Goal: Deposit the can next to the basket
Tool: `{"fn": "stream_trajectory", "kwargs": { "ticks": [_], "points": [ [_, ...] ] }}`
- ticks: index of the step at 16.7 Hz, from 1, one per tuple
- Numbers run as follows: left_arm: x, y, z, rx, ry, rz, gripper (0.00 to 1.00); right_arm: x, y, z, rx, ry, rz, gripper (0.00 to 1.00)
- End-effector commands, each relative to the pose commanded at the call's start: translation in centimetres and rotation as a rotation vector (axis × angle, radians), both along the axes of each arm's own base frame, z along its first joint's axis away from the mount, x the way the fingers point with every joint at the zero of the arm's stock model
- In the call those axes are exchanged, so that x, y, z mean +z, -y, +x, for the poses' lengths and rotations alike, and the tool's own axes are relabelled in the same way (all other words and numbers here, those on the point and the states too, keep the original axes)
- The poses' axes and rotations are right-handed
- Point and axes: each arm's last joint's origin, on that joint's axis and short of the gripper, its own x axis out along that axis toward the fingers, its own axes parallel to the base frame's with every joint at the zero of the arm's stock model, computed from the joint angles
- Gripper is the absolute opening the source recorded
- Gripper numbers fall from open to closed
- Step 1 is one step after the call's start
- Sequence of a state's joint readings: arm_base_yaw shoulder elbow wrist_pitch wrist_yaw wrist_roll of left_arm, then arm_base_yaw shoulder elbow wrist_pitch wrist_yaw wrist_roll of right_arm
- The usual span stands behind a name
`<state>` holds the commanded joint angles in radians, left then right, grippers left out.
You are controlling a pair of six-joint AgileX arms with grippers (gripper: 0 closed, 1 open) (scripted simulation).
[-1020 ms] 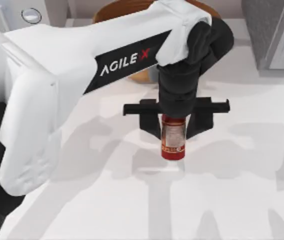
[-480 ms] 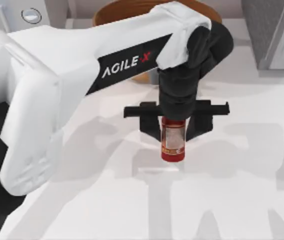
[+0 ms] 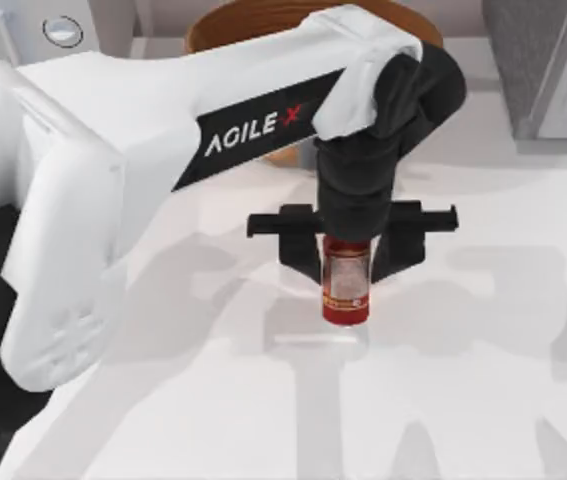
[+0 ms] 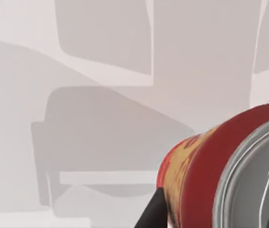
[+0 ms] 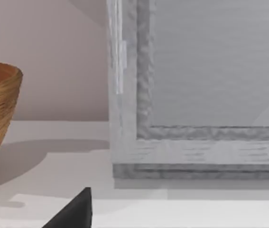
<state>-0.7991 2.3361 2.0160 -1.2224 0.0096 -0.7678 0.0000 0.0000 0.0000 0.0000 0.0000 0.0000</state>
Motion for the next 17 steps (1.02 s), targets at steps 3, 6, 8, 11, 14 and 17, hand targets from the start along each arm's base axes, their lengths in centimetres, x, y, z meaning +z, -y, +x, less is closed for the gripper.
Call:
{"fn": "stream_trajectory", "kwargs": {
  "ticks": [3,6,8,11,14,17],
  "points": [
    [0.00,0.00,0.00,0.000,0.000,0.000,0.68,0.00,0.00,0.00,0.000,0.000,0.000,1.00],
    [0.00,0.00,0.00,0.000,0.000,0.000,0.90,0.00,0.00,0.00,0.000,0.000,0.000,1.00],
    [0.00,0.00,0.00,0.000,0.000,0.000,1.00,0.00,0.00,0.00,0.000,0.000,0.000,1.00],
    [0.00,0.00,0.00,0.000,0.000,0.000,1.00,0.00,0.00,0.00,0.000,0.000,0.000,1.00],
    [0.00,0.00,0.00,0.000,0.000,0.000,1.00,0.00,0.00,0.00,0.000,0.000,0.000,1.00],
    [0.07,-0.06,0.06,0.002,-0.001,0.000,1.00,0.00,0.00,0.00,0.000,0.000,0.000,1.00]
  ]
}}
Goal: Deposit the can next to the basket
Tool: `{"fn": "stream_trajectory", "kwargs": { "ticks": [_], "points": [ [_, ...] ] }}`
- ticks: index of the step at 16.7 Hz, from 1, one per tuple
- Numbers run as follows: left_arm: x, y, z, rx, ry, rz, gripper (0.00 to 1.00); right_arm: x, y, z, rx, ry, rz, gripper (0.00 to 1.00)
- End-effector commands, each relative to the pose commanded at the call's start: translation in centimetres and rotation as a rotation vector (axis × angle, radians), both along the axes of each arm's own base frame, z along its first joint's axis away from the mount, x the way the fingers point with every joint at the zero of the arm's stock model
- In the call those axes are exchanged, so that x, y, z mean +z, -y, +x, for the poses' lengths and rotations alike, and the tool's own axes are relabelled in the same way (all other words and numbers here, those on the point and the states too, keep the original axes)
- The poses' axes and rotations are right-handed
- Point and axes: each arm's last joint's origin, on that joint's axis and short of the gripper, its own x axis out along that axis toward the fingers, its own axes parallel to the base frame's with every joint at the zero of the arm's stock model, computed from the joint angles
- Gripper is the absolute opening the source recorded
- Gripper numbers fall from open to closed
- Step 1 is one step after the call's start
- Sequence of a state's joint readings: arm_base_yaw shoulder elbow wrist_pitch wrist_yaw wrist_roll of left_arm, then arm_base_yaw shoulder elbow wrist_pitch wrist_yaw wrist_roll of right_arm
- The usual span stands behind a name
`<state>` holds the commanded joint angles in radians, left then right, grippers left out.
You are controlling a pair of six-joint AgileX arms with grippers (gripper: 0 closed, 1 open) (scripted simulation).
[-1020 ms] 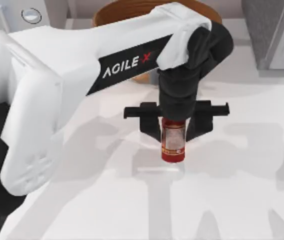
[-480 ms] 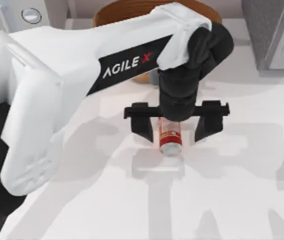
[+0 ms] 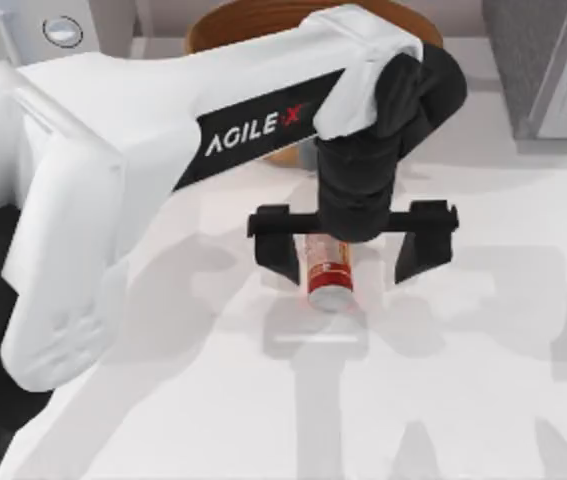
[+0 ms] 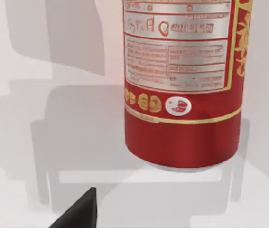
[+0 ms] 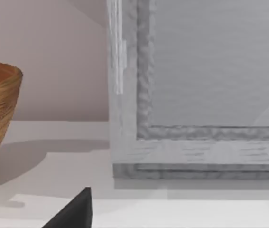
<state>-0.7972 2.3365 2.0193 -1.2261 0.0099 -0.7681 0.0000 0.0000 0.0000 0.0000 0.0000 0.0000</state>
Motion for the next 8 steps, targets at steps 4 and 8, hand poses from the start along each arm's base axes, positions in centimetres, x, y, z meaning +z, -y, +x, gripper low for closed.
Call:
{"fn": "stream_trajectory", "kwargs": {
  "ticks": [4,8],
  "points": [
    [2.1,0.1,0.0,0.000,-0.001,0.000,1.00,0.0,0.0,0.0,0.000,0.000,0.000,1.00],
    [3.9,0.0,0.0,-0.001,0.001,0.000,1.00,0.0,0.0,0.0,0.000,0.000,0.000,1.00]
  ]
}}
